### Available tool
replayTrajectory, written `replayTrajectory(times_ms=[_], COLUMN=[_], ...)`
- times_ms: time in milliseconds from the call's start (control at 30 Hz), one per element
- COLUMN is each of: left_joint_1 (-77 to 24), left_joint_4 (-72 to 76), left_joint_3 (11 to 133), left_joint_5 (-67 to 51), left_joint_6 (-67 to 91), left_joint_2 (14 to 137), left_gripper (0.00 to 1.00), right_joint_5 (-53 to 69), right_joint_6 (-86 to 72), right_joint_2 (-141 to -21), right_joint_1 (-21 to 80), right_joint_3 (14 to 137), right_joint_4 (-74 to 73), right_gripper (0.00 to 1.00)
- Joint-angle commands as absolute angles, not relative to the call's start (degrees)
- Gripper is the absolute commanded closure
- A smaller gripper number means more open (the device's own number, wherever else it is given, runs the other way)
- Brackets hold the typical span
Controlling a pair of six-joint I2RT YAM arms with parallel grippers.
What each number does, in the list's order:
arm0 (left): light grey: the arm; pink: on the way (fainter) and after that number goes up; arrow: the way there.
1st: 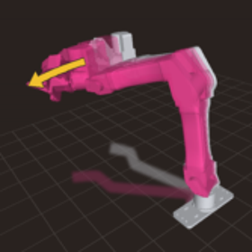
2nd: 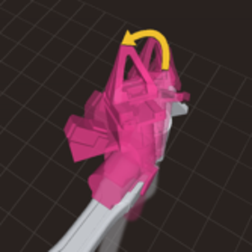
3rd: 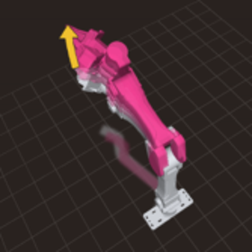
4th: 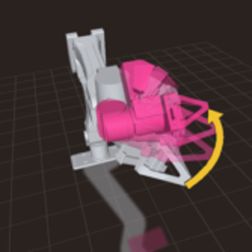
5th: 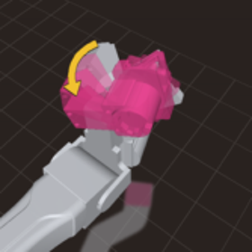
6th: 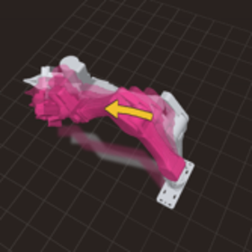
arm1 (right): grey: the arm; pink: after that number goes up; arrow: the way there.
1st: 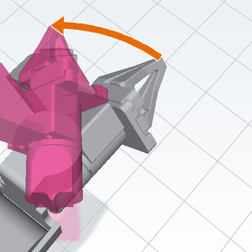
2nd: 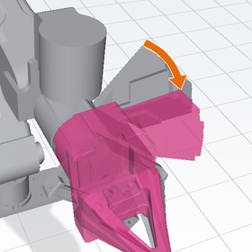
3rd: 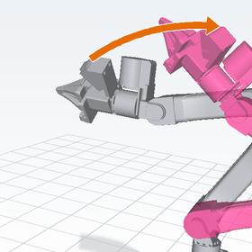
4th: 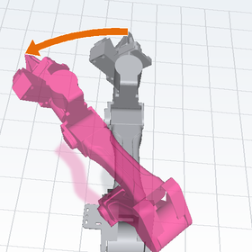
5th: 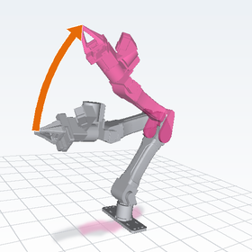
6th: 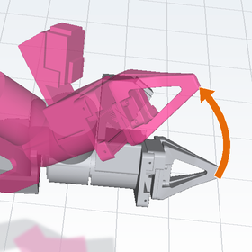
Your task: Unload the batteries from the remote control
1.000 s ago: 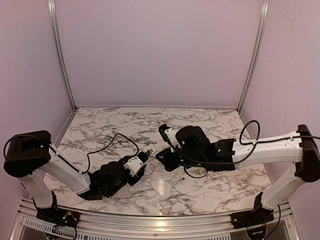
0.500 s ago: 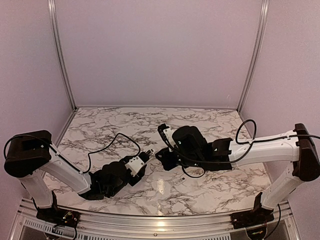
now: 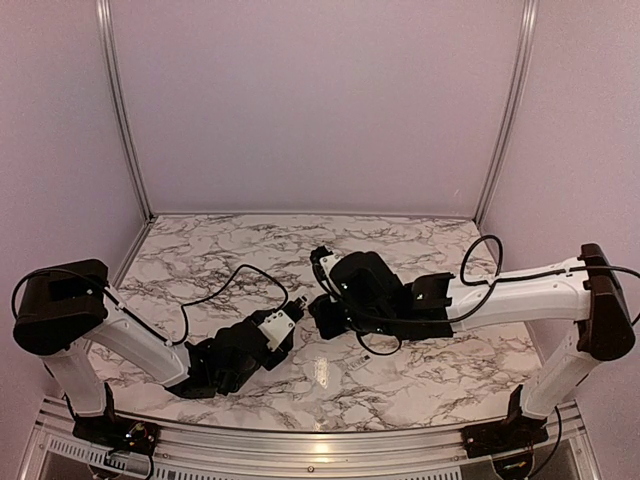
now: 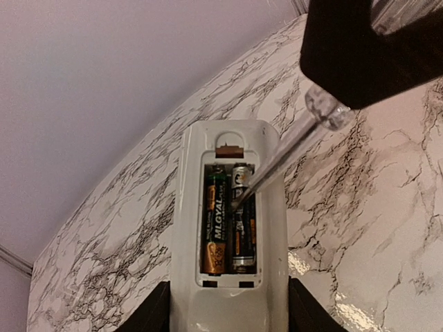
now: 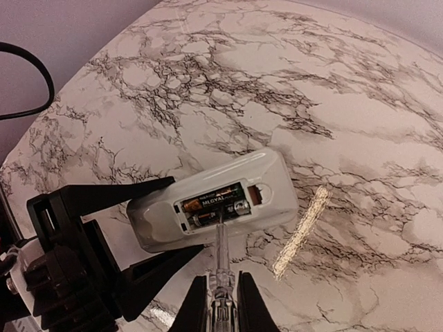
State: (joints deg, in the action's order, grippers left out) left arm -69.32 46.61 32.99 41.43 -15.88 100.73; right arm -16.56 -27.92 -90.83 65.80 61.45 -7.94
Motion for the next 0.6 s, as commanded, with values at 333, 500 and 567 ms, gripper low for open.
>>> replayTrajectory(times_ms=[333,500,567], left_joint_1=[-71.1,-71.1,-71.1], left_joint_4=[47.46,48.44,48.9], left_joint_3=[34.2,32.79,32.15], left_joint_5=[40.47,37.53,36.32], left_joint_6=[-14.41,-12.83,-12.14], left_joint_2=[99.88,97.19,96.2], left_gripper=[1.0,1.0,1.0], right_joint_5=[-19.58,-17.73,-17.76], right_joint_6=[-29.19,-28.23,-28.29], right_joint_2=[-94.73,-94.46,-93.96], right_joint_1=[66.85,67.06,67.08], right_joint_3=[65.7,65.27,64.65], right_joint_4=[-10.71,-9.23,-8.74], right_gripper=[1.0,1.0,1.0])
